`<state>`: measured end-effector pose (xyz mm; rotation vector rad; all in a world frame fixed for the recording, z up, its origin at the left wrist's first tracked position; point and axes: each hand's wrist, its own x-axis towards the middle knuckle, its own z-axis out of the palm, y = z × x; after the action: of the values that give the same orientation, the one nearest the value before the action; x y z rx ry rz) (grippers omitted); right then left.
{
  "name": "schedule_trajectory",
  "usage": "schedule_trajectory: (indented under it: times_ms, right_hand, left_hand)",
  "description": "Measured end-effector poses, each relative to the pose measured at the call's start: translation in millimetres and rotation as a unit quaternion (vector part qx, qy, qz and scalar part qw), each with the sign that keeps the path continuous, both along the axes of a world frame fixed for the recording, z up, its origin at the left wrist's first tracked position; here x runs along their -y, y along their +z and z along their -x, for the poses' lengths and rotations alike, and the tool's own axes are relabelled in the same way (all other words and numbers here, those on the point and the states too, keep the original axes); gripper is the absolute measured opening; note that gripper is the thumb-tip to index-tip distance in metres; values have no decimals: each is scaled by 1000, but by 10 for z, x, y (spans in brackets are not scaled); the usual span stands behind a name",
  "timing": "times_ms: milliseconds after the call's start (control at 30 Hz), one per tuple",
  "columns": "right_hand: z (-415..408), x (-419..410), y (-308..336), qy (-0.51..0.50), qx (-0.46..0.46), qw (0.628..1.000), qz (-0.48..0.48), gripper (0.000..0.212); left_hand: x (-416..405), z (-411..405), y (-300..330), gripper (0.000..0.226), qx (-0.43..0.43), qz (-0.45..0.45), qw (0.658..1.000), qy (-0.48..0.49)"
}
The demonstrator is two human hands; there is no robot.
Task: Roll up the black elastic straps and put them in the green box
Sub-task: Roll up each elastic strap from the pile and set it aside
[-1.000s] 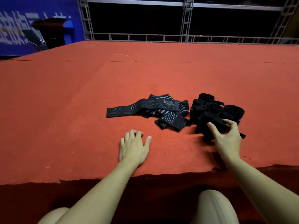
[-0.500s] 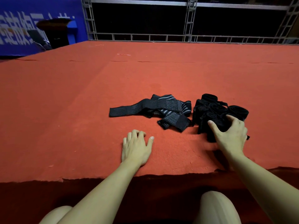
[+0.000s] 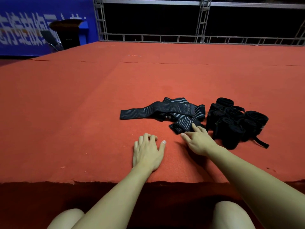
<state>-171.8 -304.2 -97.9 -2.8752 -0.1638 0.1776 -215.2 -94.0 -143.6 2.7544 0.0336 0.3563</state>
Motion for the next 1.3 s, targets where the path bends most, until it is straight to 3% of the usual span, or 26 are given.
schedule_trajectory:
  times_ms: [100, 200, 333, 467, 600, 633, 767, 833, 933, 1000, 1033, 1067, 1133, 1167, 1200, 1300]
  right_hand:
    - [-5, -34, 42, -6, 86, 996, -34, 60]
    - [77, -120, 193, -12, 191, 958, -215, 37]
    - [126, -304, 350, 1, 193, 899, -394, 6]
    - [197, -484, 486, 24, 132, 856, -500, 13]
    - [251, -618, 597, 48, 58, 827, -557, 42]
    - [249, -644, 621, 46, 58, 834, -547, 48]
    - [258, -708, 705, 23, 88, 840, -535, 53]
    - [237, -683, 706, 13, 103, 842, -529, 50]
    - [221, -587, 666, 19, 115, 884, -452, 42]
    - [227, -514, 623, 30, 103, 897, -429, 33]
    - [233, -487, 608, 33, 84, 893, -440, 29]
    - [233, -467, 590, 34, 58, 885, -460, 26]
    - [224, -462, 545, 16, 15, 864, -503, 21]
    - [217, -475, 534, -7, 2, 849, -529, 21]
    - [204, -488, 528, -33, -12, 829, -558, 24]
    - [215, -555, 561, -84, -54, 758, -645, 28]
  left_hand:
    - [-15, -16, 6, 55, 0, 10, 1000, -5]
    - [-39, -42, 41, 53, -5, 61, 998, -3]
    - [-86, -39, 83, 59, 6, 204, 978, -30]
    - [-150, 32, 146, 84, -4, 459, 884, -82]
    - [-225, 89, 325, 56, -64, 655, 746, -102]
    - [-257, 95, 349, 54, -66, 668, 734, -103]
    - [-364, 110, 365, 28, -56, 667, 738, -80]
    - [-438, 127, 401, 26, -56, 654, 751, -69]
    - [-568, 183, 542, 30, -59, 609, 791, -31]
    - [-650, 192, 608, 23, -68, 611, 789, 8]
    - [-690, 188, 636, 19, -73, 637, 767, 27]
    - [-721, 188, 670, 18, -80, 689, 719, 37]
    - [-748, 190, 718, 25, -70, 819, 569, 21]
    - [-757, 170, 708, 33, -49, 854, 519, 6]
    - [-756, 164, 704, 41, -33, 858, 512, -9]
    - [-662, 186, 669, 73, -67, 773, 631, -17]
